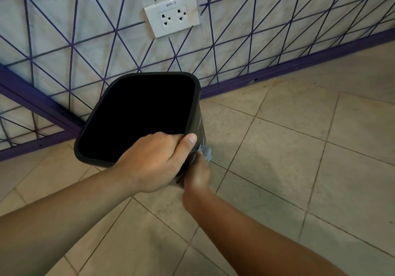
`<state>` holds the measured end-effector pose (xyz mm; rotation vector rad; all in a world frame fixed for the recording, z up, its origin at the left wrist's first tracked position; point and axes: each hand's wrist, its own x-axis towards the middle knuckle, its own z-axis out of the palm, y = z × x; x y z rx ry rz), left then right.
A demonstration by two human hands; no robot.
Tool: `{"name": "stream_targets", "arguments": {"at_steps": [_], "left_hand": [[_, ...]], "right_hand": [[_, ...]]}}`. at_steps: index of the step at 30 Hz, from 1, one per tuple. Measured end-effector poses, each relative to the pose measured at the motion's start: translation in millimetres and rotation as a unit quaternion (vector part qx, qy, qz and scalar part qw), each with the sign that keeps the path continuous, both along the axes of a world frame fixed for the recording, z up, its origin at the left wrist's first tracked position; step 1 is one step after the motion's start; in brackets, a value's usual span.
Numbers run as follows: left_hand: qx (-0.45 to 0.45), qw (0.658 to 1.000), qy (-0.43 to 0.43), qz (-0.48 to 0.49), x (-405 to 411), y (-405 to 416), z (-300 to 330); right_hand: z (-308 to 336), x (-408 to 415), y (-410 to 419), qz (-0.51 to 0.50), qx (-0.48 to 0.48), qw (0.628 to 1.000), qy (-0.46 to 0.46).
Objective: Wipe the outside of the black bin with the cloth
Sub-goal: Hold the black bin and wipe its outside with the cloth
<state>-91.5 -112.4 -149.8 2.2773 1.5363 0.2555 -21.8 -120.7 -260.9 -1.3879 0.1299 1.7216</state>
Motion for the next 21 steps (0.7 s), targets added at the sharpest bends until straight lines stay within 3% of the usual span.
{"name": "stream_targets", "arguments": {"at_steps": [7,21], "left_hand": [[0.002,1.0,-0.003,-0.003,-2,1,-2],[-0.001,1.0,0.009,-0.007,0,2,1]], "right_hand": [[6,4,7,0.006,-0.037,0.999,0.009],[-8,3,-4,-0.001,0.025,1.0,-0.015]]}}
